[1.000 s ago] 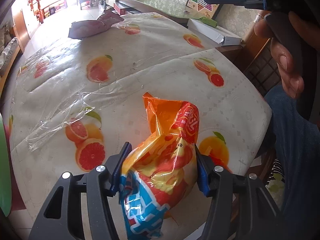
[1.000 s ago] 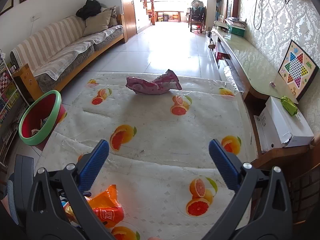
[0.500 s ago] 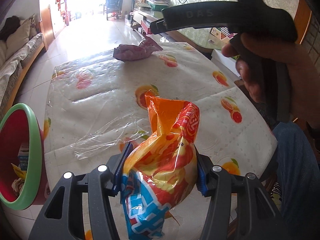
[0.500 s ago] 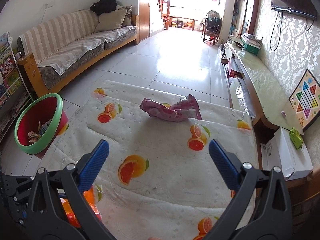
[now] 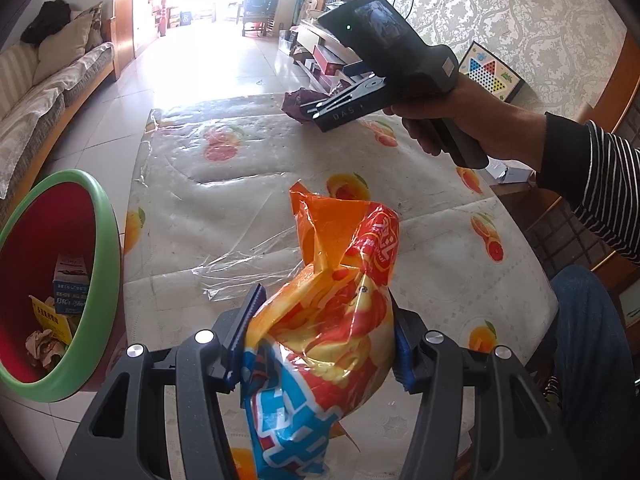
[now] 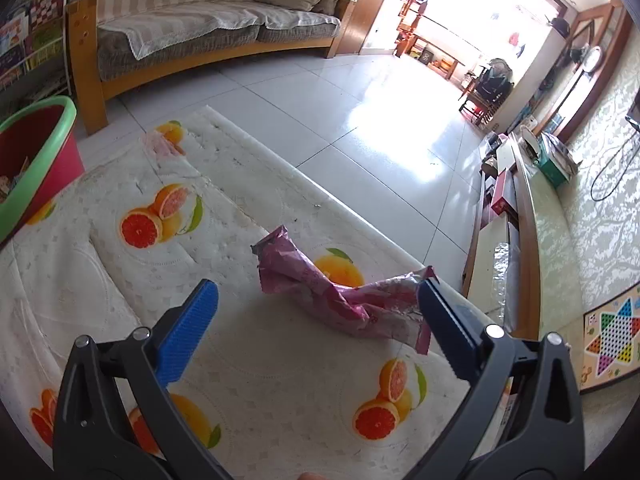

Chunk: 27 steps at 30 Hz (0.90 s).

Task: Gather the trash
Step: 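Grasp the orange snack bag with the left gripper while the right grasps the pink wrapper, then carry the snack bag over the bin and open the left gripper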

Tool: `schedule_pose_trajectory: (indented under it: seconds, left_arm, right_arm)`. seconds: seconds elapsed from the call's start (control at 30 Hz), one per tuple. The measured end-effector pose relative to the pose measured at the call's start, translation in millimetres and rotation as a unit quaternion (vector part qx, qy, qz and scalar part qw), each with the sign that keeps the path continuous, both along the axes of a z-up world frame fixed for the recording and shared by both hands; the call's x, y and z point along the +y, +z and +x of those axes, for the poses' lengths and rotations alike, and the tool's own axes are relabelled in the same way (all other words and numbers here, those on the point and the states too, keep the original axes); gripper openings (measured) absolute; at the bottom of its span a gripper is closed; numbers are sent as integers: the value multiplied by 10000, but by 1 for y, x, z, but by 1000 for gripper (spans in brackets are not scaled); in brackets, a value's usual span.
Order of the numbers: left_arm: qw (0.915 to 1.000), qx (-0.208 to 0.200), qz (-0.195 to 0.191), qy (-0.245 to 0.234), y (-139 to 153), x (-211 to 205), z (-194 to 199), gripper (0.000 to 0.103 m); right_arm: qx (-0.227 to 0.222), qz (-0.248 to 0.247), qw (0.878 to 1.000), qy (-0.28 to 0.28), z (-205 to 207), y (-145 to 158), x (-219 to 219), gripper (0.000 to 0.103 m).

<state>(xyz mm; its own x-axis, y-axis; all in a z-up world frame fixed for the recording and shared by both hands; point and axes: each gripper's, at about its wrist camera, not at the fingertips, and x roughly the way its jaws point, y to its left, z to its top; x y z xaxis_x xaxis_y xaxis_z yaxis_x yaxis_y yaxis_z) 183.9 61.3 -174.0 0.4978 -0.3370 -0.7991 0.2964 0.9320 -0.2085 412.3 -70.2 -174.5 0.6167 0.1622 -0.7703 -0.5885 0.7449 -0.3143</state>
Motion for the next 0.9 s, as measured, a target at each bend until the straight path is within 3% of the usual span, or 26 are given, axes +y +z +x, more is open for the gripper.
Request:
schedule_pose_trajectory:
  seconds: [0.17,0.23,0.3,0.43,0.5,0.7,0.9]
  left_arm:
    - [9999,-29,-107,80,0,5,8,53]
    - [9998,-44,-129,110,0,5,10,53]
    - [9998,-64,-165,127,1,6,11,53]
    - [9997,-92,-186,147,2,7,10,53]
    - [9996,-105,-196,160,3,8,8,53]
    - [9995,-212,-142,202,12,12,-2,53]
    - [9980,-379,-186,469,30,25,-12,53]
  right_arm:
    - [62,-500,9985,220,13,-24,10,97]
    - [151,-485,9986,171,20,-27,9,82]
    - [369,-455,9983,57,28,-33,7,55]
    - [396,-494,9980,-25,28,-37,7,38]
    - [403,-466,9981,-61,24,-34,7,21]
    - [393,-311,9985,-242,1,-18,8,18]
    - [109,134,9994,-299,-54,26,15,18]
